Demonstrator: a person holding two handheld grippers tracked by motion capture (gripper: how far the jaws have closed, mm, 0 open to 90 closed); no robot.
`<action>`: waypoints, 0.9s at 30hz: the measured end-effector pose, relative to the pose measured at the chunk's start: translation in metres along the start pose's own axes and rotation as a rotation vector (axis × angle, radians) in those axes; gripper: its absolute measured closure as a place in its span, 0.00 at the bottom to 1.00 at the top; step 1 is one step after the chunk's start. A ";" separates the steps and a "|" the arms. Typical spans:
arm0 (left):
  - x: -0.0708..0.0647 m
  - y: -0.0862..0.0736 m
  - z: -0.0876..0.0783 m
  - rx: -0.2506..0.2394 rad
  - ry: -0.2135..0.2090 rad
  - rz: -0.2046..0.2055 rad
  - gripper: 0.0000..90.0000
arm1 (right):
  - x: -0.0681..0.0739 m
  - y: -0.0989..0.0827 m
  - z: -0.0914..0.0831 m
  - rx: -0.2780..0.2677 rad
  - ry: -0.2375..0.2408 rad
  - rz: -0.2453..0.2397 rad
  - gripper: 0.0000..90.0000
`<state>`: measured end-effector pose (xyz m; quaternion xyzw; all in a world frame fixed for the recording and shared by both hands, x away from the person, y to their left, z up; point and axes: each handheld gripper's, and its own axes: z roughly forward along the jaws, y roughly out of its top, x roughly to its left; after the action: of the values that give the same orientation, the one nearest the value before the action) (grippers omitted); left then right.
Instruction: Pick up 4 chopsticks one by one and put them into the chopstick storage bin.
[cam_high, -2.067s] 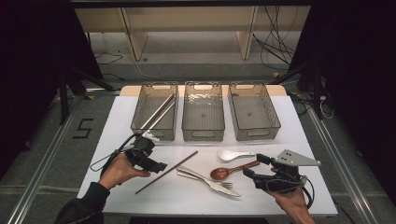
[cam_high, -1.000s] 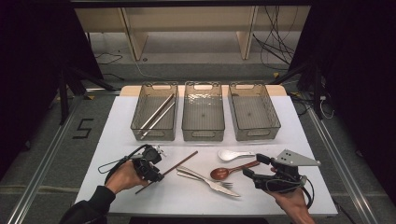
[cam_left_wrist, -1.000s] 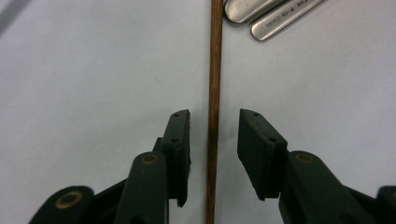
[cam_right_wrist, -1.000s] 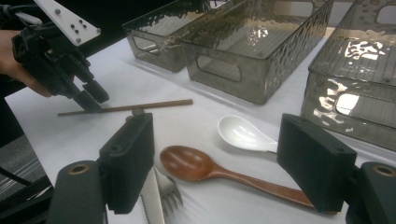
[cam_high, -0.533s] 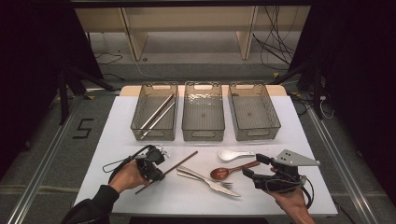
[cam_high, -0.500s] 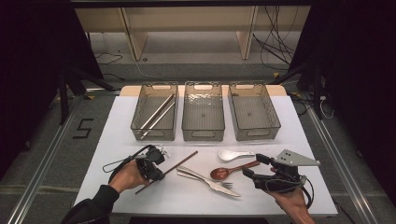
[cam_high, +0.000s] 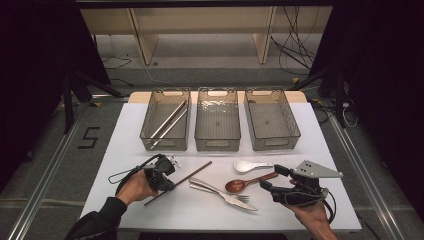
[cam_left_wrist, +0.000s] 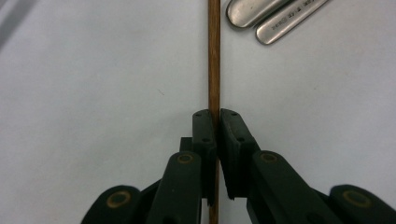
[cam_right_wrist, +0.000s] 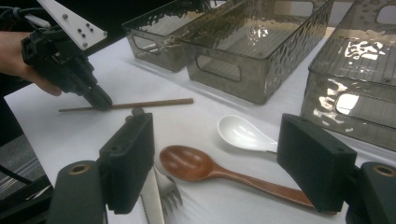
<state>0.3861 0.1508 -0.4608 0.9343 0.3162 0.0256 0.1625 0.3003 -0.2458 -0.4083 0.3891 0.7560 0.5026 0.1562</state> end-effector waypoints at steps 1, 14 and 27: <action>0.000 0.000 -0.001 -0.006 -0.002 0.001 0.94 | 0.000 0.000 0.000 0.000 0.000 0.000 0.32; 0.001 0.000 -0.022 -0.102 -0.020 0.006 0.94 | 0.000 0.000 0.000 0.001 -0.001 0.001 0.32; 0.005 0.006 -0.048 -0.225 -0.022 -0.019 0.94 | -0.002 -0.001 0.000 0.001 -0.005 0.006 0.32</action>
<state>0.3860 0.1635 -0.4135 0.9074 0.3183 0.0493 0.2700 0.3011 -0.2472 -0.4093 0.3927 0.7546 0.5017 0.1567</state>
